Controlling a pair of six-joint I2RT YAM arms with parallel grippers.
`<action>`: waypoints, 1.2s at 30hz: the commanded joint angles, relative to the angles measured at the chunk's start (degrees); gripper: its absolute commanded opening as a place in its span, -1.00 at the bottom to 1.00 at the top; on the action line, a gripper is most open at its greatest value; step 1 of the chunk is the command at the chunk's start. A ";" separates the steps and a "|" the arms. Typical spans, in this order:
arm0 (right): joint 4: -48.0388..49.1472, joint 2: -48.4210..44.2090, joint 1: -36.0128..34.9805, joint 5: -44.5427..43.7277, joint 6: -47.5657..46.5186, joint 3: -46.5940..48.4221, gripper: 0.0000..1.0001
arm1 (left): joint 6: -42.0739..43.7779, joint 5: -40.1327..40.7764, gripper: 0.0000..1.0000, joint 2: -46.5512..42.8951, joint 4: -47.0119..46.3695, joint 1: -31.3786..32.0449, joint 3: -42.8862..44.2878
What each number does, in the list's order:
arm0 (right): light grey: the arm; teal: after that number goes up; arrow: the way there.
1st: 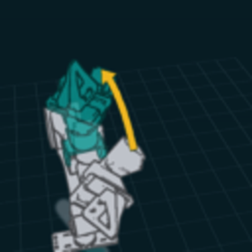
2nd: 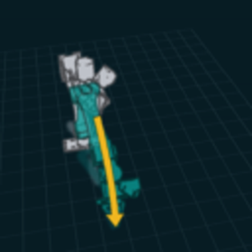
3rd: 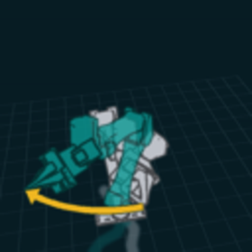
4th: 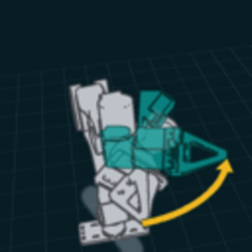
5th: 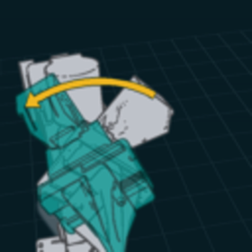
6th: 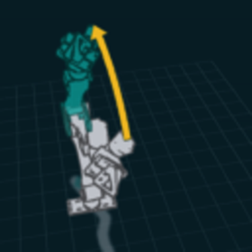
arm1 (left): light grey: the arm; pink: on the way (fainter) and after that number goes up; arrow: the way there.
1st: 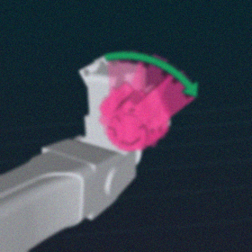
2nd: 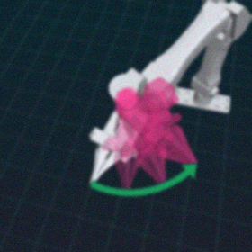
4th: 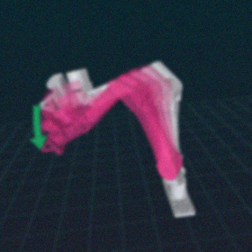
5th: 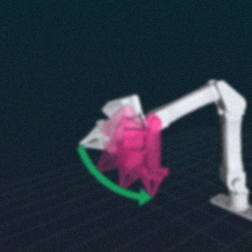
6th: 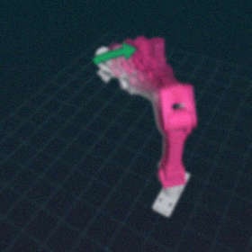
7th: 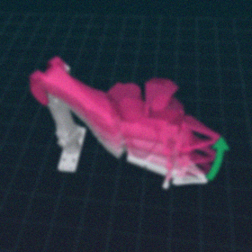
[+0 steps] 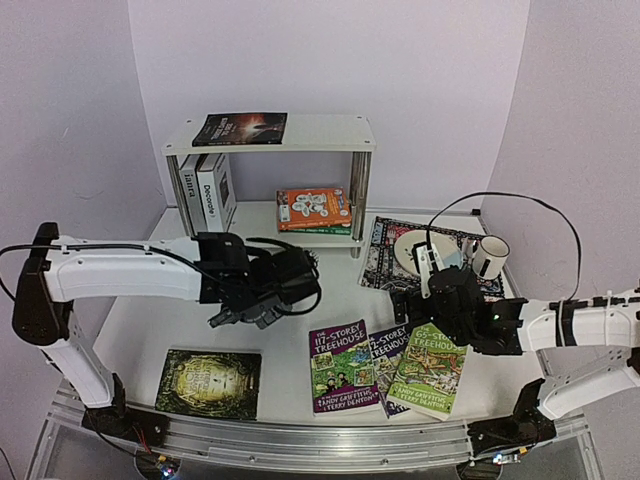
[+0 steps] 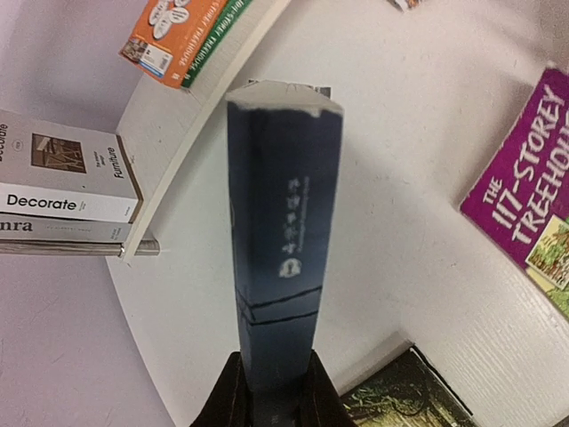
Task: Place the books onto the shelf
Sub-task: Pick up the book from the book pile, then place the book in the book pile on the shelf.
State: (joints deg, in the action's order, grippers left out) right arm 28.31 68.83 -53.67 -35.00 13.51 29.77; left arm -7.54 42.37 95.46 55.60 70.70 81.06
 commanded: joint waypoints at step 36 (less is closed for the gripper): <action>-2.12 -1.51 0.28 -2.29 0.32 5.02 0.97 | 31.77 -5.11 -1.00 -6.63 -68.08 -16.32 29.83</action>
State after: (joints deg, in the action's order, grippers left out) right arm 26.59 67.88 -53.65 -35.48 13.76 31.54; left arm 19.33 38.06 90.39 2.12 55.54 105.20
